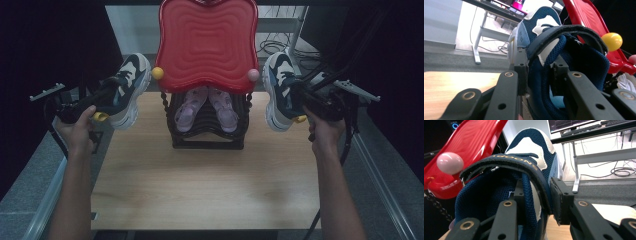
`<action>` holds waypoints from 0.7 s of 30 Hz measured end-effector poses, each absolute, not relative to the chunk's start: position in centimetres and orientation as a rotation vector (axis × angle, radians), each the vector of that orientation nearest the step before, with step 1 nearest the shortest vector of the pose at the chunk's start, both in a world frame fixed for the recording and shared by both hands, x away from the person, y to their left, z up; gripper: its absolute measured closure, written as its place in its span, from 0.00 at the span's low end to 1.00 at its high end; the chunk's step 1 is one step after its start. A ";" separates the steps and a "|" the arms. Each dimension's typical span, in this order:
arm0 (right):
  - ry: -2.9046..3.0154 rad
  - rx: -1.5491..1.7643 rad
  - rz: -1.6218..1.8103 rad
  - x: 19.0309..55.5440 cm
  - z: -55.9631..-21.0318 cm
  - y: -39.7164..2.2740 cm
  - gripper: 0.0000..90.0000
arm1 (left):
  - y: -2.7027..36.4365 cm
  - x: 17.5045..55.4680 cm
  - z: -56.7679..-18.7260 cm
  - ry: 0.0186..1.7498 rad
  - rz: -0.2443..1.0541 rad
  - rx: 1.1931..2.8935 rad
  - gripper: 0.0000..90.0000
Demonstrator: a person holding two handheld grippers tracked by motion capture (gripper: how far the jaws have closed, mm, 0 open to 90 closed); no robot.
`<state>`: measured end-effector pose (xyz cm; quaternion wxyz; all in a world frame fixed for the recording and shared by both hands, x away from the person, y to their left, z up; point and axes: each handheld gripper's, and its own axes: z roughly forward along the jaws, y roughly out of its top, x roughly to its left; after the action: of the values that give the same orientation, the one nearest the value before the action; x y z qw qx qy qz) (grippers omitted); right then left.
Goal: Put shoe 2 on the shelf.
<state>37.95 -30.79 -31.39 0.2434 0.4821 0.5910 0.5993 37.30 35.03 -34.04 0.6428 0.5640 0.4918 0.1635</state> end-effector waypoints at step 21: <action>1.576 1.273 1.690 38.4 -27.6 -30.3 0.77 | 34.5 38.4 -29.3 1.067 0.382 1.247 0.81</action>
<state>38.42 -30.33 -27.58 0.2494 0.4672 0.5785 0.6204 38.42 34.48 -29.25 0.6656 0.5524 0.4725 0.1691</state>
